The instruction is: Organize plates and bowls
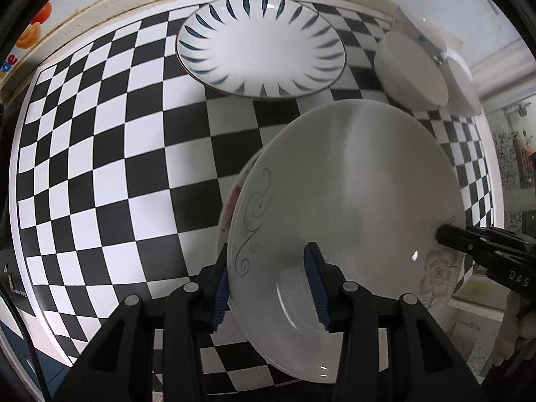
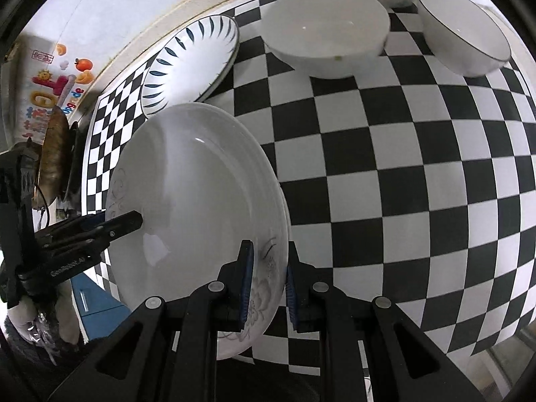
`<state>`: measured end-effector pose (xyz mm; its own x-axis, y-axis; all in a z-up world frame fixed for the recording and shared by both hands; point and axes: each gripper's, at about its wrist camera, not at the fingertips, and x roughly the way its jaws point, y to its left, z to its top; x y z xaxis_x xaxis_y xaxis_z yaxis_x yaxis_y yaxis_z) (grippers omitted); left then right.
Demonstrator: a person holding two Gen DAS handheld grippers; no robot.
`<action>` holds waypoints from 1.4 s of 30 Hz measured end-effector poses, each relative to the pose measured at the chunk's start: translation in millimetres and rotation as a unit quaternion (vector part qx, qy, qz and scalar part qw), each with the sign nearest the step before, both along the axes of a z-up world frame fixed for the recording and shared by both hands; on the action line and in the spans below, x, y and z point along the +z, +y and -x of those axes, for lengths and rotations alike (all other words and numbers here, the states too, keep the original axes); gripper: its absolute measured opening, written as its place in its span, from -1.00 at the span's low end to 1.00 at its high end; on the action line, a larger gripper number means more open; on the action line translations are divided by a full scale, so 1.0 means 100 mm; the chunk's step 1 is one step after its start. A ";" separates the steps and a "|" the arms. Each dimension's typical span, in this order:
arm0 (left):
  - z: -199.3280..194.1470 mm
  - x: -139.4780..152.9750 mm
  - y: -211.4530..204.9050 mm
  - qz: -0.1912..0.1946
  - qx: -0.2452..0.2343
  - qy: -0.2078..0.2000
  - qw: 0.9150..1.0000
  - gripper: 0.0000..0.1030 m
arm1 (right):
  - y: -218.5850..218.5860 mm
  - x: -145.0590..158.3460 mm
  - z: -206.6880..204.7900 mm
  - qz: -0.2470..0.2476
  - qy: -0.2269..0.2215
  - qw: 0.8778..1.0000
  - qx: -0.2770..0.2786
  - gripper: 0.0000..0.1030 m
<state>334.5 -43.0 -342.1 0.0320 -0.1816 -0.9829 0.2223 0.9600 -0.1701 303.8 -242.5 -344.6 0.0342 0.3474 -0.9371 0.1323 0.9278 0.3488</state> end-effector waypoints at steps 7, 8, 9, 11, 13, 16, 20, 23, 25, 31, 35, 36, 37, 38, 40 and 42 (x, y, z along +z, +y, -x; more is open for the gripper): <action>0.05 -0.14 -0.05 -0.011 -0.008 0.016 1.000 -0.25 | -0.02 -0.02 -0.01 0.009 0.008 1.000 -0.001 -0.62; 0.07 -0.16 -0.06 -0.013 -0.010 0.017 1.000 -0.25 | -0.03 -0.03 -0.01 0.010 0.010 1.000 0.001 -0.62; 0.09 -0.17 -0.05 -0.015 -0.010 0.018 1.000 -0.25 | -0.02 -0.03 -0.02 0.011 0.010 1.000 0.002 -0.62; 0.12 -0.21 -0.05 -0.019 -0.011 0.023 1.000 -0.25 | -0.02 -0.04 -0.03 0.012 0.013 1.000 0.006 -0.62; 0.15 -0.23 -0.04 -0.018 -0.010 0.025 0.999 -0.25 | -0.02 -0.03 -0.03 0.012 0.013 1.000 0.010 -0.62; 0.18 -0.24 -0.05 -0.021 -0.011 0.026 0.999 -0.25 | -0.01 -0.05 -0.04 0.013 0.017 1.000 0.014 -0.62; 0.21 -0.24 -0.04 -0.025 -0.011 0.024 0.999 -0.25 | -0.02 -0.10 -0.06 0.012 0.028 0.999 0.016 -0.61; 0.22 -0.24 -0.04 -0.021 -0.004 0.026 0.999 -0.25 | -0.02 -0.14 -0.06 0.005 0.034 0.999 0.015 -0.61; 0.23 -0.21 -0.02 -0.020 0.000 0.026 0.999 -0.25 | 0.00 -0.16 -0.07 0.002 0.040 0.999 0.016 -0.58; 0.22 -0.14 0.09 -0.020 0.006 0.031 0.999 -0.25 | 0.04 -0.21 -0.11 0.002 0.046 0.999 0.024 -0.57; 0.23 -0.07 0.19 -0.009 0.020 0.041 0.999 -0.25 | 0.03 -0.24 -0.13 -0.005 0.053 0.998 0.025 -0.56; 0.23 -0.06 0.17 -0.007 0.023 0.042 0.999 -0.25 | 0.04 -0.25 -0.14 -0.004 0.054 0.998 0.027 -0.55; 0.23 -0.05 0.20 -0.004 0.027 0.045 0.999 -0.25 | 0.05 -0.25 -0.15 -0.002 0.055 0.998 0.031 -0.55; 0.23 -0.04 0.21 -0.002 0.029 0.047 0.998 -0.25 | 0.06 -0.26 -0.16 -0.001 0.057 0.998 0.034 -0.55; 0.22 -0.03 0.23 -0.002 0.032 0.051 0.998 -0.25 | 0.07 -0.28 -0.18 -0.002 0.060 0.997 0.038 -0.55; 0.22 0.01 0.26 -0.002 0.035 0.053 0.998 -0.25 | 0.07 -0.29 -0.20 -0.006 0.065 0.997 0.040 -0.55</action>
